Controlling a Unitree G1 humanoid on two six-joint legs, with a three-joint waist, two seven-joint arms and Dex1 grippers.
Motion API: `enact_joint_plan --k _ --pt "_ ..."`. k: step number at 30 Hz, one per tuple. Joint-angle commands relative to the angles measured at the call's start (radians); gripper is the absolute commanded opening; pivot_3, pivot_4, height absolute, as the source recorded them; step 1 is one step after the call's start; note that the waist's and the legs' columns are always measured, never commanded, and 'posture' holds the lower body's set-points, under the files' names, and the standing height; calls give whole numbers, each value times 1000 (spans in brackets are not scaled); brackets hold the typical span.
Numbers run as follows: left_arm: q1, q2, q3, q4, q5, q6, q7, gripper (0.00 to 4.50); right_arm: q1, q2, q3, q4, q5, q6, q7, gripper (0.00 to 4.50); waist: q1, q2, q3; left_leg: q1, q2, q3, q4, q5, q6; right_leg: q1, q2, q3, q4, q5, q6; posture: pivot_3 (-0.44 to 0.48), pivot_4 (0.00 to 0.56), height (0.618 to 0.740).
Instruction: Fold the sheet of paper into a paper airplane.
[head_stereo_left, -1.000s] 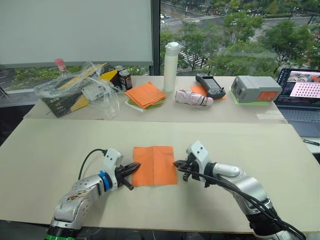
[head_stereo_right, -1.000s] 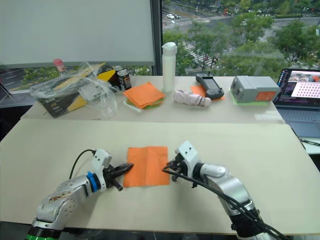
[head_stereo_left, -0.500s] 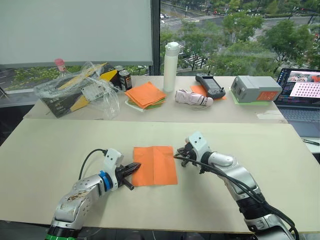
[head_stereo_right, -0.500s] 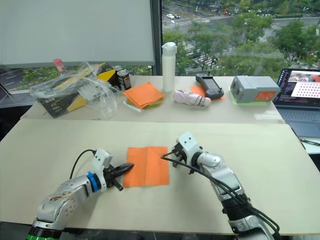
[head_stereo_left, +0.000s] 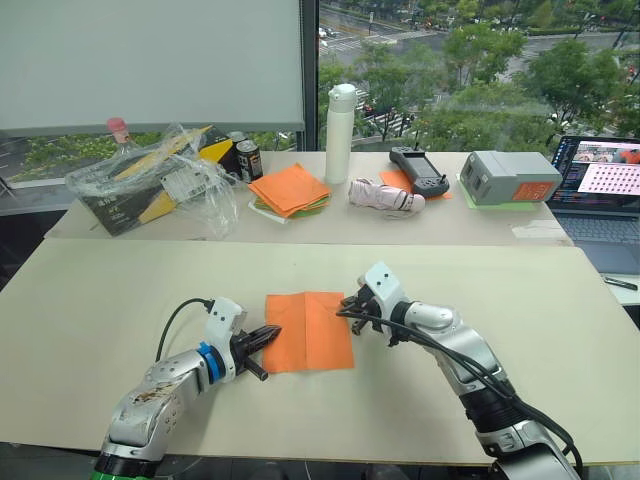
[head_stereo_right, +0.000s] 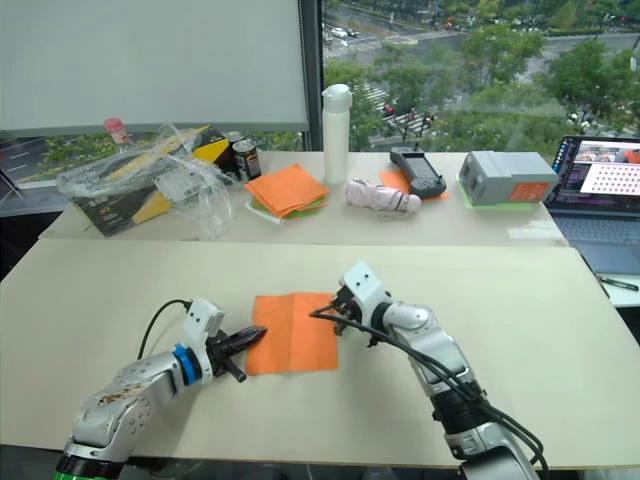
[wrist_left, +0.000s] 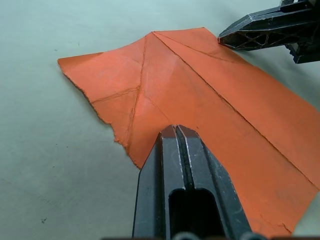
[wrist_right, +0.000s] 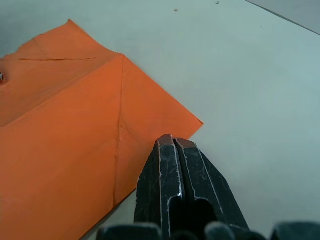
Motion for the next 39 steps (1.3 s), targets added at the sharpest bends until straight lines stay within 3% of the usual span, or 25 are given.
enact_joint_plan --k 1,9,18,25,39 --pt "15 0 -4 -10 9 9 3 0 -12 2 -24 -37 14 -3 1 33 0 0 0 0 0 0 0 0 0 0 0 0 0 0 0 0 150 740" --pt "15 -4 -8 -8 12 6 4 0 3 -120 5 -121 21 58 101 33 2 0 0 0 0 0 0 0 0 0 0 0 0 0 0 0 150 740" --pt "11 2 -11 -2 17 0 -3 0 153 -267 -28 -342 213 164 308 33 5 0 0 -1 0 0 0 0 0 0 0 0 -2 0 0 0 150 740" --pt "8 6 -13 1 17 2 -10 0 189 -353 -15 -393 281 193 379 33 4 0 0 -1 0 0 0 0 0 1 0 0 -2 0 0 0 150 740" --pt "9 3 -15 -8 19 9 -10 0 148 -324 61 -342 208 154 308 33 5 0 0 -1 0 0 0 0 0 1 0 0 -2 0 0 0 150 740"
